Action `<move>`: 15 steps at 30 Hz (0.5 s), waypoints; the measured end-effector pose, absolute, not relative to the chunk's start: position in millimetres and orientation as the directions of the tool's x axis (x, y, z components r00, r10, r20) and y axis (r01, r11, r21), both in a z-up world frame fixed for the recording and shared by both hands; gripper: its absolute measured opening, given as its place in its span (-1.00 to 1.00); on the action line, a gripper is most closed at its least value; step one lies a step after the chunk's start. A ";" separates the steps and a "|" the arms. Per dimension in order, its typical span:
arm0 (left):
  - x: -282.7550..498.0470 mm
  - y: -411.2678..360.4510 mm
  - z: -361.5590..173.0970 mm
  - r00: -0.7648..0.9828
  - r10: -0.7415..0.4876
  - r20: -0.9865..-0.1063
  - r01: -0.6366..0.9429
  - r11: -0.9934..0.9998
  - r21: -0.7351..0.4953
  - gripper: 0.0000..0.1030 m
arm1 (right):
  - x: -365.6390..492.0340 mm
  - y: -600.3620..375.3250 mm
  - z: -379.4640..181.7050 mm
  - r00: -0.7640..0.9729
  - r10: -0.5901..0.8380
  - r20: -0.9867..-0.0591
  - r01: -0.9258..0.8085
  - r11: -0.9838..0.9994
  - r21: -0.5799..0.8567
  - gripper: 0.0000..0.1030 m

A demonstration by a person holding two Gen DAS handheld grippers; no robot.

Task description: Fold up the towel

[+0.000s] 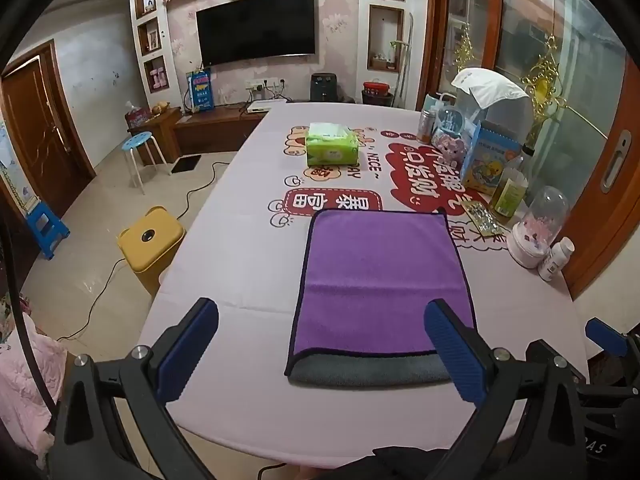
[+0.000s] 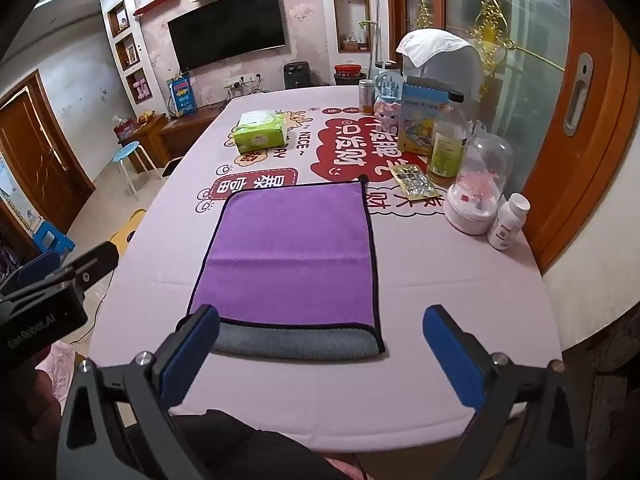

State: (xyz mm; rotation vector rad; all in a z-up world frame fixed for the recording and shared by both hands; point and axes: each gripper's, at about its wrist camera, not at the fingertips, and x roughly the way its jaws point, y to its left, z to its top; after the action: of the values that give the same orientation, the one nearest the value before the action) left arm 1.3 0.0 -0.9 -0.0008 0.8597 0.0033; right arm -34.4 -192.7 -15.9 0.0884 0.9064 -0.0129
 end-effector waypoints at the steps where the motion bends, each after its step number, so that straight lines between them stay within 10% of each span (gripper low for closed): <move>1: 2.5 -0.4 -1.5 0.650 0.001 -0.760 -0.001 1.000 0.001 0.99 | -33.7 -192.3 -15.9 0.617 0.025 -0.787 0.048 0.996 0.069 0.98; 15: 0.0 -6.8 1.1 0.687 0.017 -0.726 0.017 0.999 0.040 0.99 | -26.1 -192.2 -17.2 0.615 0.025 -0.788 0.048 0.997 0.068 0.98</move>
State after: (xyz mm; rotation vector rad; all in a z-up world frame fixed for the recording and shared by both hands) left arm 0.0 -6.8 1.1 0.0446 0.8129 -0.0001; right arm -26.1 -192.2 -17.2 0.0853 0.9085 -0.0134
